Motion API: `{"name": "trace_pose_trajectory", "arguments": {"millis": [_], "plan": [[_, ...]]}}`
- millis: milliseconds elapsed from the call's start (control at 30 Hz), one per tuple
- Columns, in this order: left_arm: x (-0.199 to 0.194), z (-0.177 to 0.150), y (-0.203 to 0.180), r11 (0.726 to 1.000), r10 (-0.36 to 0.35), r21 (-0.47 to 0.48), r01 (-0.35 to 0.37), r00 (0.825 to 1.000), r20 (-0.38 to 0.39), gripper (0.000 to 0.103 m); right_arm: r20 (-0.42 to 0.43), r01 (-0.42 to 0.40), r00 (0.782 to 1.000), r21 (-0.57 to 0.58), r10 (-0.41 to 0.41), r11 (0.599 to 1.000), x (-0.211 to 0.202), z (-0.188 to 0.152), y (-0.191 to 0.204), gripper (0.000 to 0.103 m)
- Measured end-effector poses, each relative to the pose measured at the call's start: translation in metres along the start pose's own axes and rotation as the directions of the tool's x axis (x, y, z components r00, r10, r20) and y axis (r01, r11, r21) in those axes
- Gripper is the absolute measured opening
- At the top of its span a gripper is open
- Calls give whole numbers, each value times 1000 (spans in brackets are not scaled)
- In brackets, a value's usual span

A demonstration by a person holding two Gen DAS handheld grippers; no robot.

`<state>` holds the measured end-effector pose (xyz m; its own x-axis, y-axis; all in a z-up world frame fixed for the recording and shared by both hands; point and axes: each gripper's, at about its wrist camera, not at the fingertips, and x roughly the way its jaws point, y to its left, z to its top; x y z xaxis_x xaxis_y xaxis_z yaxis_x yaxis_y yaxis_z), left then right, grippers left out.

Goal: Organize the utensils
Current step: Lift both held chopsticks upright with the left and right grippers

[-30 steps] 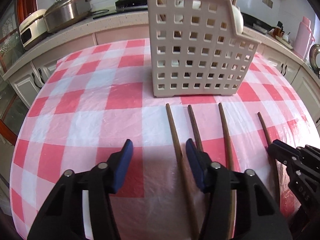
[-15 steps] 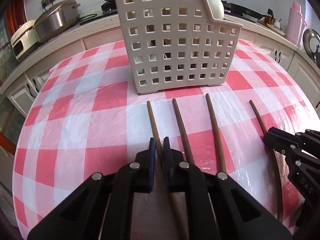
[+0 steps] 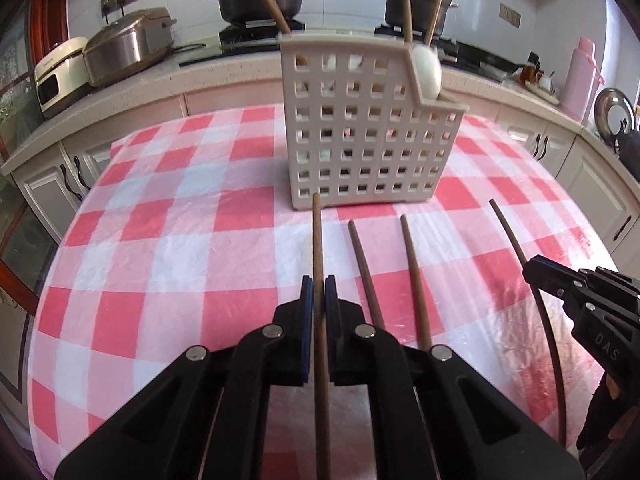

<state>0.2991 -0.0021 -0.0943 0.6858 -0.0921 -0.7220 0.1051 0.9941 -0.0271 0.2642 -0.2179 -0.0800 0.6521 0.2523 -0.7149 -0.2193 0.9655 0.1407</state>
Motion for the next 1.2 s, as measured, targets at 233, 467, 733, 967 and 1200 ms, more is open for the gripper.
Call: {"name": "trace_pose_trajectory", "arguments": {"millis": [233,467,733,967,1200], "plan": [[-39,5,1,1000,-1,-3,2,996,86,6,94,-12,995,-12,13,1000,-34,8,7,6],[-79,5,4,1000,7,-7,-6,986,168,6,169,-14,985,-28,19,999,-67,13,18,6],[-118,3,4,1000,14,9,-17,967,256,6,229,-14,973,-50,25,999,-98,15,30,6],[-141,0,4,1000,20,6,-22,954,299,6,262,-11,965,-63,27,998,-117,15,38,6],[-159,-1,6,1000,21,-1,-22,941,338,6,287,-10,957,-81,33,997,-129,17,44,6]]}}
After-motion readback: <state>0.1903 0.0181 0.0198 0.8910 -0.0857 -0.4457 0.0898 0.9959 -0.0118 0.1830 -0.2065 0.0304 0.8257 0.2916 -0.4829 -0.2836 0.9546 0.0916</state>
